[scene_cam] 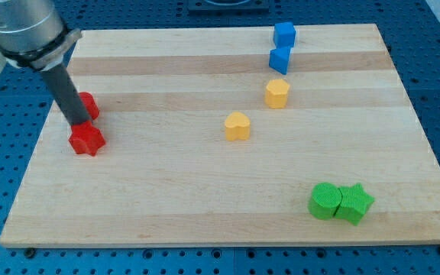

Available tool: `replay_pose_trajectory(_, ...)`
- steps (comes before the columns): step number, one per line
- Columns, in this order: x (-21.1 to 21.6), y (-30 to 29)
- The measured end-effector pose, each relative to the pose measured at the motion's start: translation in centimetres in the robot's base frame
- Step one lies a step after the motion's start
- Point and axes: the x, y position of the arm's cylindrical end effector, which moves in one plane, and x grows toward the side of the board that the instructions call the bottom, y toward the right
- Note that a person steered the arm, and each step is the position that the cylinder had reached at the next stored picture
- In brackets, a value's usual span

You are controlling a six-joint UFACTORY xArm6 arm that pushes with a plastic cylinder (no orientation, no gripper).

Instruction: Push the red star towards the red circle

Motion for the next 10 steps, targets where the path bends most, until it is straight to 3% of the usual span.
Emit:
replay_pose_trajectory(2, -0.2, 0.6)
replay_pose_trajectory(4, -0.2, -3.5)
replay_pose_trajectory(6, 3.6, -3.9)
replay_pose_trajectory(8, 6.5, -0.7)
replay_pose_trajectory(10, 6.5, 5.8)
